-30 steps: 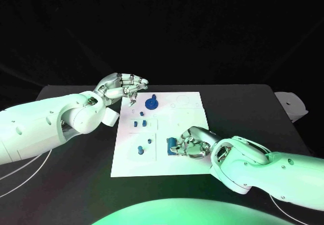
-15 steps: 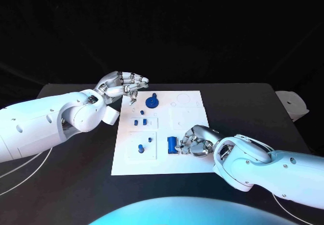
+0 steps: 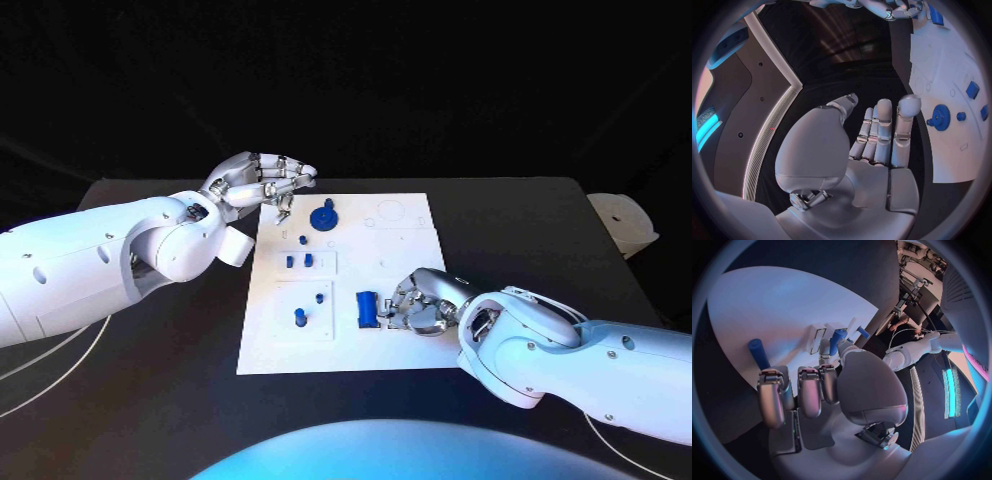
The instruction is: Assemble the parts on the task board
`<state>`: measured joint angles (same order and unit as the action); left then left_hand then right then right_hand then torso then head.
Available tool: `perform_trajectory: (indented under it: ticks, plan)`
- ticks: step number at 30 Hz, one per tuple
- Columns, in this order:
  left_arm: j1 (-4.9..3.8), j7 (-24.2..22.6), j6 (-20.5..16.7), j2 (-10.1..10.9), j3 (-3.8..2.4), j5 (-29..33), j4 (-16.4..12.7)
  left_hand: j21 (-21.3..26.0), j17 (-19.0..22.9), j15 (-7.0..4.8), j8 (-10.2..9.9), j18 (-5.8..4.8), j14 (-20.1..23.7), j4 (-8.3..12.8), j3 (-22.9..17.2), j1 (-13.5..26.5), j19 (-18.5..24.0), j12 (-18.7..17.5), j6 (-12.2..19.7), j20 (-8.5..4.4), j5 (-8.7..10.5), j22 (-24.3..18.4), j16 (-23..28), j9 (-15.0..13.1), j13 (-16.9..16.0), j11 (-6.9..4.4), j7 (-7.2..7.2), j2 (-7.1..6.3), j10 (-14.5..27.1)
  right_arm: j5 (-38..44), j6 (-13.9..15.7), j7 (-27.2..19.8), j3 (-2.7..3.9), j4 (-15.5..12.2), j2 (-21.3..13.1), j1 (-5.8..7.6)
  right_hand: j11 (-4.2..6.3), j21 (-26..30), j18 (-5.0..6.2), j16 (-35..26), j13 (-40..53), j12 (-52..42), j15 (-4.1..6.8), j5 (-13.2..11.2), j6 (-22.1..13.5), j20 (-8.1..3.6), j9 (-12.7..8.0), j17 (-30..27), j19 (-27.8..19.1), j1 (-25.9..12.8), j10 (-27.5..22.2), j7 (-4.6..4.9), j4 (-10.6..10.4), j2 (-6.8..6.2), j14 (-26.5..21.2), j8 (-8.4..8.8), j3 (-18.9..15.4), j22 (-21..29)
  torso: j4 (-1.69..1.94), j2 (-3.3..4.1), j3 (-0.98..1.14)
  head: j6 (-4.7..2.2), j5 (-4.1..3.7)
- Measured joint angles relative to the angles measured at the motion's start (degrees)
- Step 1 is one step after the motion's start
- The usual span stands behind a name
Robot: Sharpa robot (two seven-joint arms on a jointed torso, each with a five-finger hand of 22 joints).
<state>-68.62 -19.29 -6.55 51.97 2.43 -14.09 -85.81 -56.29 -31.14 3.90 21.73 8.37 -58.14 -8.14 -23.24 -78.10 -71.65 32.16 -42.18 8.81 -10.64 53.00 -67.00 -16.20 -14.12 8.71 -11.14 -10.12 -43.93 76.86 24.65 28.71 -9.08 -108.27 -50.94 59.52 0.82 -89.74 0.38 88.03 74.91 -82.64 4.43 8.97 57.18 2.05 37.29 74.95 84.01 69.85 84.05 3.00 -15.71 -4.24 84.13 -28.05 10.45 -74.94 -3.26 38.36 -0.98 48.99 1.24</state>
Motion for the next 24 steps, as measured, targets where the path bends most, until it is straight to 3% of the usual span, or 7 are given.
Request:
perform_trajectory:
  ticks: [24]
  plan:
    - [0.01,0.0,0.0,0.0,0.00,0.0,0.0,0.0,0.0,0.00,0.2,0.00,0.0,0.0,0.0,-0.3,0.0,0.2,0.0,0.00,0.00,0.0,0.0,0.0,0.1,0.00,0.00,0.25,0.0,1.2,-0.1,-0.8,0.00,1.0,1.8,-0.10,0.00,0.0,0.00,0.0,0.0,0.0,-0.01,-0.7,0.0,0.01,0.2,0.0,0.0,0.2,0.0,0.00,-0.2,-0.23,0.0,-0.32,-0.2,0.0,0.07,0.01,-0.04,0.25,0.14]
